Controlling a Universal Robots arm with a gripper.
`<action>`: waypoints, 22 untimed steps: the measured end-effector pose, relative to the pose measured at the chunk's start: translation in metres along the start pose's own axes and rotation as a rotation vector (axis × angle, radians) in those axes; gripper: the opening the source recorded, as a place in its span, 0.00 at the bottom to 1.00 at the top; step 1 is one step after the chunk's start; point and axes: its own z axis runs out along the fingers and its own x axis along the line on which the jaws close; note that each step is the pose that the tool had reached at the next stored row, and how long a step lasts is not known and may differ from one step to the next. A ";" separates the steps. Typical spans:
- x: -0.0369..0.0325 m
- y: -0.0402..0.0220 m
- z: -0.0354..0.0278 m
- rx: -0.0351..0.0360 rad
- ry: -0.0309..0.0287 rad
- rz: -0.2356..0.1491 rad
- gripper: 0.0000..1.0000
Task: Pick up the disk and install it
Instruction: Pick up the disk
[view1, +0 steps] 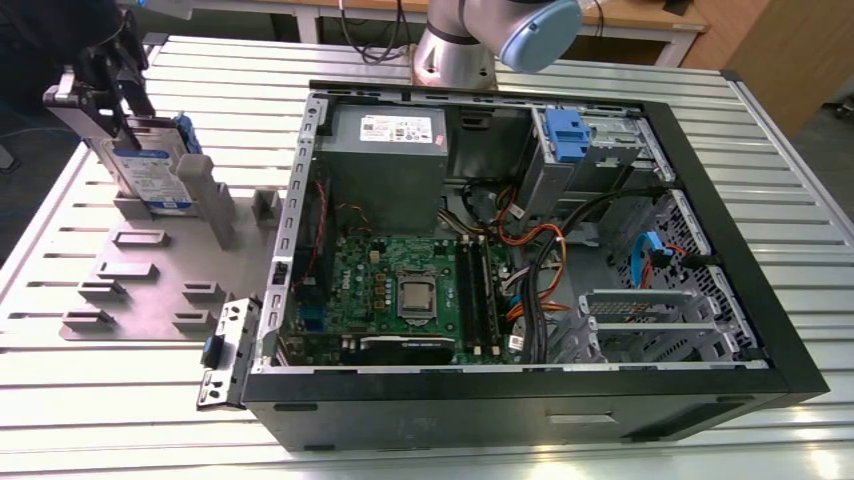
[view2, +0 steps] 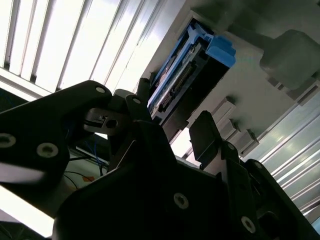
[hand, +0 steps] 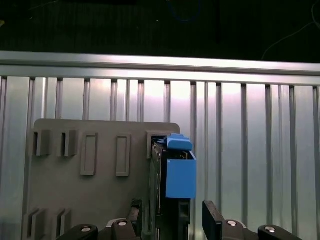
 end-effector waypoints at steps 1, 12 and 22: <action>0.0001 0.0000 0.0007 -0.0001 0.0001 0.000 0.59; 0.0002 -0.0001 0.0027 -0.0004 0.0002 0.000 0.59; 0.0002 -0.0001 0.0029 -0.0003 0.0002 0.000 0.49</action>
